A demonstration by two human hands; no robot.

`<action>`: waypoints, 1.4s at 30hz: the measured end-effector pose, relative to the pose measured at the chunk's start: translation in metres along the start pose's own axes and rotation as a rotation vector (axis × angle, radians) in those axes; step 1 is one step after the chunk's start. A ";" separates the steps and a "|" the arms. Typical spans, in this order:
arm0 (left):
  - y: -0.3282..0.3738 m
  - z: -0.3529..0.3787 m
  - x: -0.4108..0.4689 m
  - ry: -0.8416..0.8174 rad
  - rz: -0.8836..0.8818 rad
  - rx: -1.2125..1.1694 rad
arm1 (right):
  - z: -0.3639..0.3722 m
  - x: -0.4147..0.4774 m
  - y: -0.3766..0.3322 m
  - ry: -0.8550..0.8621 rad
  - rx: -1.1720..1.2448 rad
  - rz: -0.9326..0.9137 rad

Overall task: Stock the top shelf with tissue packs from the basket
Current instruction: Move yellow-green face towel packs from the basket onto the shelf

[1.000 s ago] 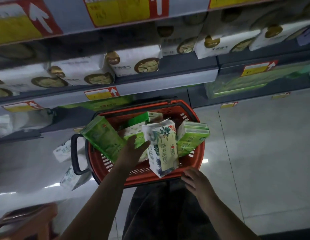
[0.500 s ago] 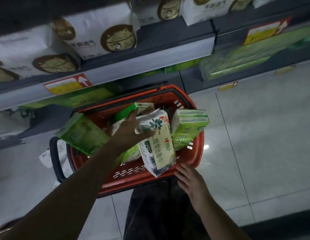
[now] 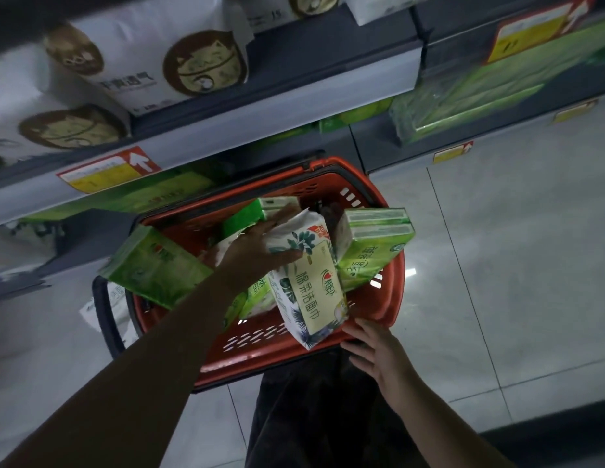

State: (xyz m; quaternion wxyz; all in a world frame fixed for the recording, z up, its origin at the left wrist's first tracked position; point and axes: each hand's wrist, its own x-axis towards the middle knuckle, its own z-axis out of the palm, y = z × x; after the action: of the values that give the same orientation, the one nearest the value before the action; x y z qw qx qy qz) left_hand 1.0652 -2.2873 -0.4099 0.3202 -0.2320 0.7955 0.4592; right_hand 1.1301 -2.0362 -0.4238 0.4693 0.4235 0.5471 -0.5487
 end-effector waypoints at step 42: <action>-0.061 0.072 -0.134 0.492 -0.294 -1.166 | 0.023 -0.006 -0.026 -0.329 -0.359 -0.372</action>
State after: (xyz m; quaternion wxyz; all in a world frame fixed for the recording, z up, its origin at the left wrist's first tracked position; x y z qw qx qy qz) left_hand 1.2188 -2.2425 -0.3758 0.0096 -0.5727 0.4259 0.7004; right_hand 1.1067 -2.0598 -0.4118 0.5105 0.1319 0.6201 -0.5809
